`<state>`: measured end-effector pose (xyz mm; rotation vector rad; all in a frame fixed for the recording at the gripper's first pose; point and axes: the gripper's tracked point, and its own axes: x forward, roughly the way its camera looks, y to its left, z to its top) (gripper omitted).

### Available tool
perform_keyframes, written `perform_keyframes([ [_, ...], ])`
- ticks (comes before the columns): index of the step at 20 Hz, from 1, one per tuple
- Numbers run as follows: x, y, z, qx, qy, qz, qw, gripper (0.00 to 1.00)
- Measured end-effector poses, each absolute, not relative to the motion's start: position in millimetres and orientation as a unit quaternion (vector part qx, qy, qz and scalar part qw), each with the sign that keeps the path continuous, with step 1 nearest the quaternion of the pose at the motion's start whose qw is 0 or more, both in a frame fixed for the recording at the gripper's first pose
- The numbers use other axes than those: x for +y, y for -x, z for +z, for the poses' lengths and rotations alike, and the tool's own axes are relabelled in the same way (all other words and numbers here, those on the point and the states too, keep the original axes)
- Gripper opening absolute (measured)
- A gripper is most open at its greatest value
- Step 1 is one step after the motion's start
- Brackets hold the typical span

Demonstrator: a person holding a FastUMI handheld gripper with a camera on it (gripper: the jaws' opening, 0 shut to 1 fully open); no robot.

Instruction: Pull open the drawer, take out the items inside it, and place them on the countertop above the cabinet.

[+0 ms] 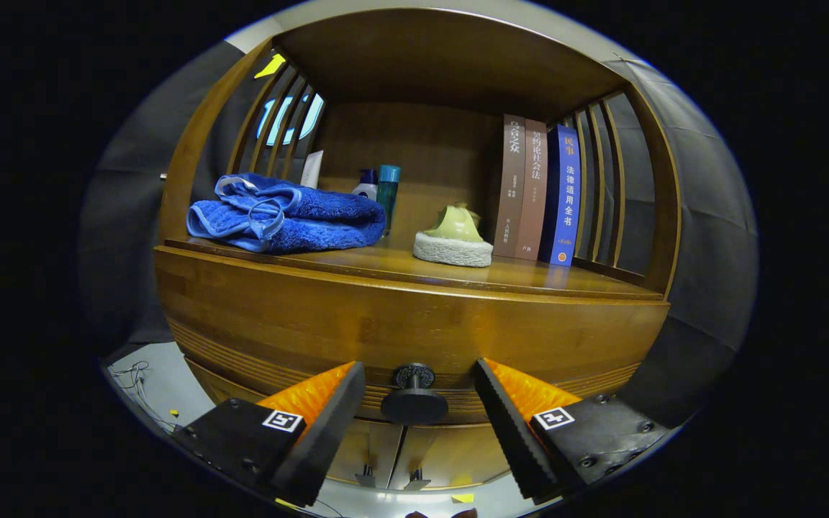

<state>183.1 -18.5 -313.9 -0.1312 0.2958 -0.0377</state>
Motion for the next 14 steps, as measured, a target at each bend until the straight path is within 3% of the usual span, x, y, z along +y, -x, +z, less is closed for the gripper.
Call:
perform_keyframes([
  [6,-11,-147,-290,0.14,0.047,-0.007,0.989,0.99],
  [14,8,-94,-157,0.07,0.056,0.016,0.996,0.99],
])
